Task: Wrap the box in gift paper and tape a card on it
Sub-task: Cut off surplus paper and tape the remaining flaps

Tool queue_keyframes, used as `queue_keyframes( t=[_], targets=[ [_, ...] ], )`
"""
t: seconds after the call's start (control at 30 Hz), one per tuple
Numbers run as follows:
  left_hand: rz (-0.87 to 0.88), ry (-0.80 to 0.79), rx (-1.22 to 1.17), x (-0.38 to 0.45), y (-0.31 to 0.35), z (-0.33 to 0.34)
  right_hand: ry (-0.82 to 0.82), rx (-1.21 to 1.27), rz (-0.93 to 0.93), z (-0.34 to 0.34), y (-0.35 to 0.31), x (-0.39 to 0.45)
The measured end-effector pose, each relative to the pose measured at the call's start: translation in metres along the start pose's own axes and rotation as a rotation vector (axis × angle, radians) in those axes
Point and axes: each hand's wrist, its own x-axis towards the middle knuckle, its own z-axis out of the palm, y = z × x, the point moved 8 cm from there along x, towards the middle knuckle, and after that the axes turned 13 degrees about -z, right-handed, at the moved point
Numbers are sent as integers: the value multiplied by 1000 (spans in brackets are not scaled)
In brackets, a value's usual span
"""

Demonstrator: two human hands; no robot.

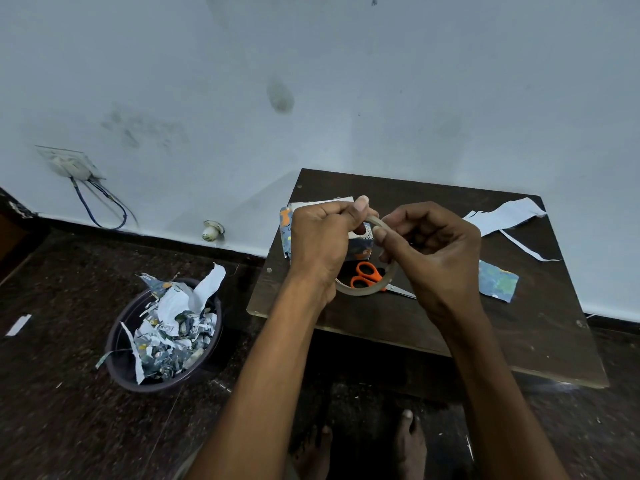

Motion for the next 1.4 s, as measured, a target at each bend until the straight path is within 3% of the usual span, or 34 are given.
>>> queue_keyframes(
  t=[0.33,0.47,0.63,1.1,1.4],
  targets=[
    [-43,15,-13,-6,0,0,46,-39,-7,-7,0,0],
    [-73,52,-130,-4,-2,-5,64,-61,-11,-5,-1,-1],
    [-112,136,-265,-2,-6,-13,60,-128,-25,-1,-3,-2],
    [-128,369,-520,-1,-21,-29,239,-254,-62,11,-9,-17],
    [-121,409,-582,1,-24,-33,144,-293,-104,38,-17,-33]
  ],
)
